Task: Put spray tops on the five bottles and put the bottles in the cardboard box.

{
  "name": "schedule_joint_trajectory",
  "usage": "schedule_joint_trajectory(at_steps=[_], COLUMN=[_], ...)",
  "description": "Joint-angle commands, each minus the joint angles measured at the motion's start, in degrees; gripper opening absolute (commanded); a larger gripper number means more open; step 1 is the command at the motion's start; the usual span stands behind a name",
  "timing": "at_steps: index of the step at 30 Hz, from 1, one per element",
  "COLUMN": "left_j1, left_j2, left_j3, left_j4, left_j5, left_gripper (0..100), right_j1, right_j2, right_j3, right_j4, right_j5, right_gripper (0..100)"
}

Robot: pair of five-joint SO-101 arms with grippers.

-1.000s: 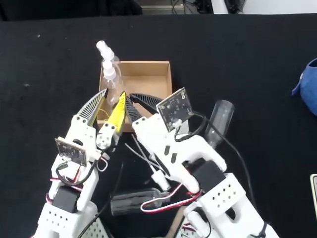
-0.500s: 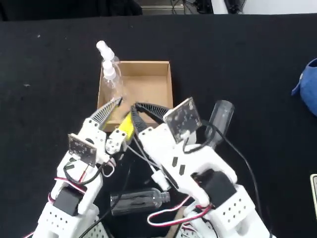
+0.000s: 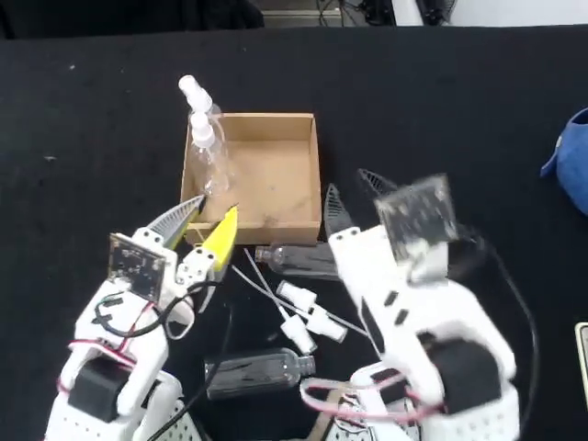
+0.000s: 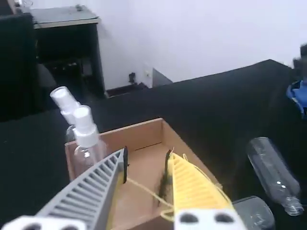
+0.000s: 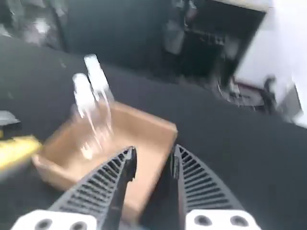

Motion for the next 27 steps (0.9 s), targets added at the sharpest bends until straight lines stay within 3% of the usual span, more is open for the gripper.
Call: schedule_joint_trajectory(at_steps=[1, 8, 11, 15, 22, 27], left_j1=[-4.4, -0.8, 1.1, 1.5, 1.6, 10.2], left_j2=[0.4, 9.1, 15.8, 25.9, 40.1, 47.0], left_j3=[-4.0, -4.6, -7.7, -13.3, -24.0, -30.1], left_j4=[2.8, 7.8, 12.3, 16.6, 27.2, 39.1], left_j5=[-0.1, -8.6, -15.4, -18.4, -19.0, -28.5], left_gripper=[4, 4, 4, 4, 29, 28], right_j1=[4.5, 10.5, 16.0, 23.9, 34.1, 36.3], right_j2=[8.6, 20.9, 21.7, 21.8, 22.0, 22.0], right_j3=[-5.8, -8.4, -8.1, -8.0, -5.7, -3.2], right_j4=[3.9, 8.8, 8.8, 8.8, 8.5, 8.5], right_j5=[3.0, 6.0, 8.2, 11.1, 15.2, 17.6], right_gripper=[12.7, 13.0, 13.0, 13.0, 12.8, 12.8])
